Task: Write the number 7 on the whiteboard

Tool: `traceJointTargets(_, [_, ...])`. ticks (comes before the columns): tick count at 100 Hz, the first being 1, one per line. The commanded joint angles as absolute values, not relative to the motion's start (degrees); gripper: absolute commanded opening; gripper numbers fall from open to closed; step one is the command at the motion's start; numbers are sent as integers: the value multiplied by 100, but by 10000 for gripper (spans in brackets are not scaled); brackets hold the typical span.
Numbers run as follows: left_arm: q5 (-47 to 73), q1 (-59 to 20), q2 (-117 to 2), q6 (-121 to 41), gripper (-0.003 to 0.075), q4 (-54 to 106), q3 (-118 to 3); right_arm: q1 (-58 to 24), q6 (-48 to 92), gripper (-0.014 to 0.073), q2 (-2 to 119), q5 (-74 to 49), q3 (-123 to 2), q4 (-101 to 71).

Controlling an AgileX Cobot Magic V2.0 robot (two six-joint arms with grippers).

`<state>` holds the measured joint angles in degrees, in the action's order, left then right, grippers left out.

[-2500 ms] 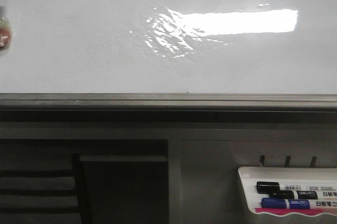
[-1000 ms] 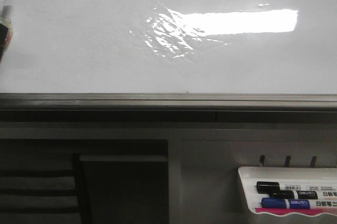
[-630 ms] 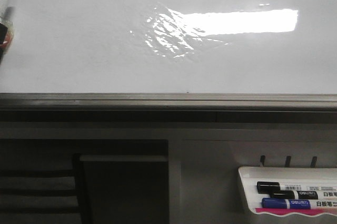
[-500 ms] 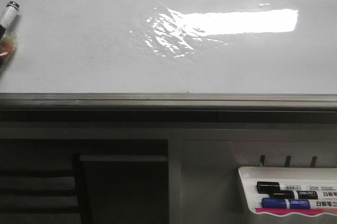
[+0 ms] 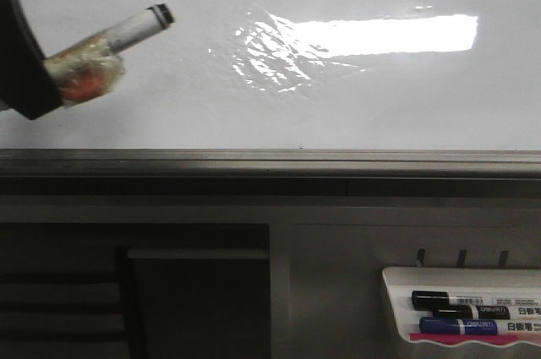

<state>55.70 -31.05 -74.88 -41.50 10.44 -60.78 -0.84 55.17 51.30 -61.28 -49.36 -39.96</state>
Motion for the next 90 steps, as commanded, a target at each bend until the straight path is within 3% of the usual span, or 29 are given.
traceJointTargets(1, [5317,-3622,-7376,-4482,-20,1187,-6302,-143,6657,468,5472,-6264,-5293,-4909])
traceJointTargets(20, [4879,-4435,-7376,-4503,-20,1176,-6373,-944,7286,468,5991,-5866,-5575,-4919])
traceJointTargets(44, [4734,-4609,-7376,-4503,-20,1176,-6373,-2395,7372,463,6473,-4557,-5575,-4881])
traceJointTargets(63, [4734,-4609,-7376,-4503,-20,1176,-6373,-3270,7562,370,6887,-3681,-5575,-4868])
traceJointTargets(90, [4734,-4609,-7376,-4503,-20,1176,-6373,-3449,7562,260,7178,-3392,-5575,-4853])
